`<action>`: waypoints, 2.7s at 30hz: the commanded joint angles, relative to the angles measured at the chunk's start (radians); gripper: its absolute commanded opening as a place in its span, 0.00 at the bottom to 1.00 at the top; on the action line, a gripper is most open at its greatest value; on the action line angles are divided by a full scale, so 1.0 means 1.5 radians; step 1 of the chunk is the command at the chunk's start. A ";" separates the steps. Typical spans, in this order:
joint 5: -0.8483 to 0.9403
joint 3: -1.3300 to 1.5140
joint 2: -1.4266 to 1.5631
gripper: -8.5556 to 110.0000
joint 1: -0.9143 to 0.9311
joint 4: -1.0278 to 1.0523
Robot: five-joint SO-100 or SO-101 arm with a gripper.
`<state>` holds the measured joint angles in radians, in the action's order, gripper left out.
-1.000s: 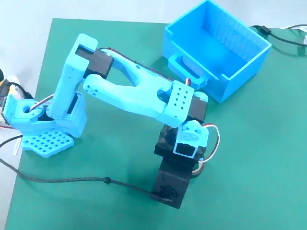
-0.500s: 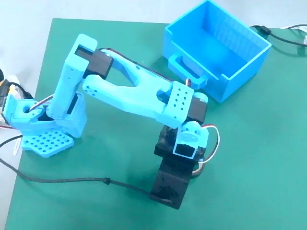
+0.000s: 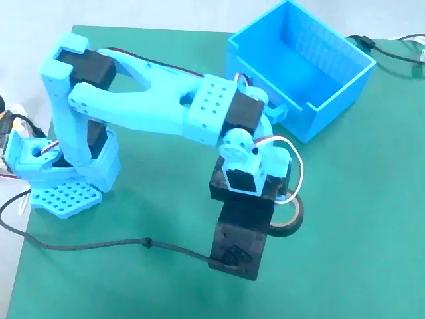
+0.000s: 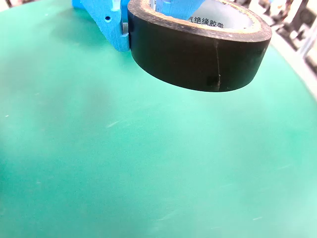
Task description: Put the tape in the box
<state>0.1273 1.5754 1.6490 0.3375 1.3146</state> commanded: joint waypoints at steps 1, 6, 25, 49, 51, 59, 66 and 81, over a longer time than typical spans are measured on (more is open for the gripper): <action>0.016 -0.099 0.070 0.07 -0.008 0.053; 0.010 -0.238 0.065 0.07 -0.041 0.130; -0.074 -0.520 -0.054 0.07 -0.387 0.150; -0.091 -0.544 -0.269 0.07 -0.563 0.057; -0.091 -0.544 -0.276 0.07 -0.563 0.057; -0.091 -0.544 -0.281 0.07 -0.563 0.056; -0.091 -0.544 -0.282 0.07 -0.559 0.057; -0.087 -0.544 -0.281 0.08 -0.554 0.058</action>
<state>0.0031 0.8514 1.2118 -0.4939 1.4082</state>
